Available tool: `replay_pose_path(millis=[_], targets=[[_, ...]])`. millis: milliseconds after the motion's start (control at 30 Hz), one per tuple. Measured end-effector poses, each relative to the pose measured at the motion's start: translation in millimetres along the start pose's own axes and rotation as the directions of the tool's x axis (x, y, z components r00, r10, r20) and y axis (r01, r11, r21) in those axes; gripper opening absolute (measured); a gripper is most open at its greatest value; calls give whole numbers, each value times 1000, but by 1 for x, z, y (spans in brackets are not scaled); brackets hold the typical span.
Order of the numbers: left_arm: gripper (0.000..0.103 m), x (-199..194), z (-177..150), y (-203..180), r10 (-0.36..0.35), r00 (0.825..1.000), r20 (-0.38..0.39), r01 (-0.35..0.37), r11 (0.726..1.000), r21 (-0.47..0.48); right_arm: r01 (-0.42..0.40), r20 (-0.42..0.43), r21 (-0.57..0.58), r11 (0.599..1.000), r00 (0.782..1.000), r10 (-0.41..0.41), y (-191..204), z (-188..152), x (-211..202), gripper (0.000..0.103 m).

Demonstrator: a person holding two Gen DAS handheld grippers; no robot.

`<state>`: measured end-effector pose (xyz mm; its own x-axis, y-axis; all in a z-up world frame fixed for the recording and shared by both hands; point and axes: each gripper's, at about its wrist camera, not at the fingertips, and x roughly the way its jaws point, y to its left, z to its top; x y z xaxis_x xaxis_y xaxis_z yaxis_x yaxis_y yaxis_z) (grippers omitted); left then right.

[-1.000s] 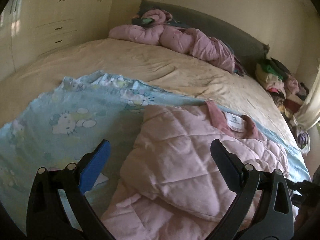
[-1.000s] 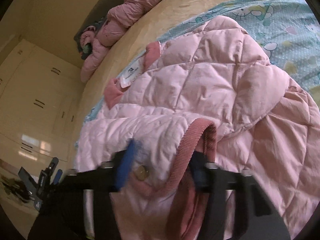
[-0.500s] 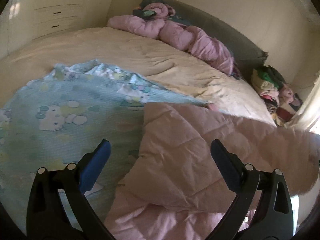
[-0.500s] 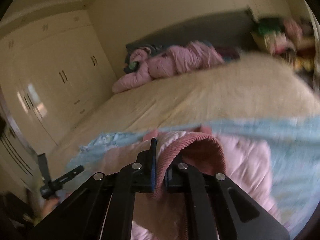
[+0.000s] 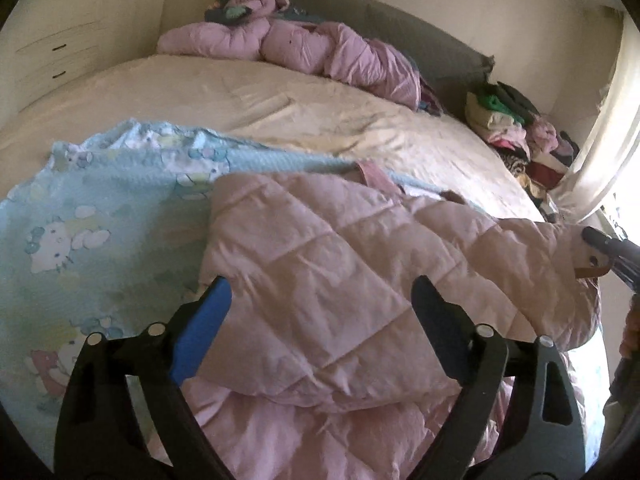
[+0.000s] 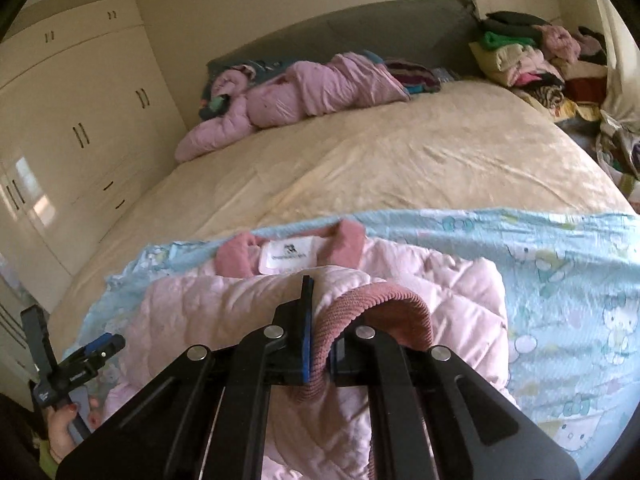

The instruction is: Fold large clothes

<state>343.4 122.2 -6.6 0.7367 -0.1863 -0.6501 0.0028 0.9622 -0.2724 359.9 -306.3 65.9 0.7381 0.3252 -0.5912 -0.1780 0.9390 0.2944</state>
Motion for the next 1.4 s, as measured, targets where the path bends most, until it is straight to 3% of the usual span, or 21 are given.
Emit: replay_pose_path(millis=[300, 600, 667, 733, 833, 967, 1133, 1267, 1400], targets=[[84, 20, -10, -9, 22, 998, -57, -19, 999, 49, 64, -40, -5, 998, 997, -65, -4, -12, 16, 5], [84, 35, -21, -11, 61, 992, -109, -53, 996, 77, 63, -49, -13, 998, 997, -63, -1, -15, 15, 9], [84, 37, -23, -10, 61, 991, -119, -51, 995, 81, 62, -49, -13, 998, 997, -63, 0, -16, 13, 14], [84, 39, -24, -7, 48, 991, -127, -39, 996, 75, 63, -55, -1, 998, 996, -63, -1, -19, 10, 25], [85, 41, -26, -2, 30, 991, -134, -24, 998, 52, 81, -50, -2, 997, 995, -81, -5, -26, 3, 32], [85, 43, -29, -5, 43, 990, -136, -35, 998, 61, 129, 10, 39, 991, 992, -129, -18, -30, -16, 43], [86, 45, -30, -5, 45, 989, -138, -37, 998, 58, 109, 57, 11, 994, 992, -109, -4, -27, -29, 58], [86, 45, -30, -4, 46, 989, -139, -38, 998, 59, 64, 22, -68, 996, 998, -62, 28, -29, -15, 58], [86, 45, -30, -5, 45, 989, -139, -38, 998, 58, 24, -67, -135, 990, 997, -34, 60, -38, 16, 58]])
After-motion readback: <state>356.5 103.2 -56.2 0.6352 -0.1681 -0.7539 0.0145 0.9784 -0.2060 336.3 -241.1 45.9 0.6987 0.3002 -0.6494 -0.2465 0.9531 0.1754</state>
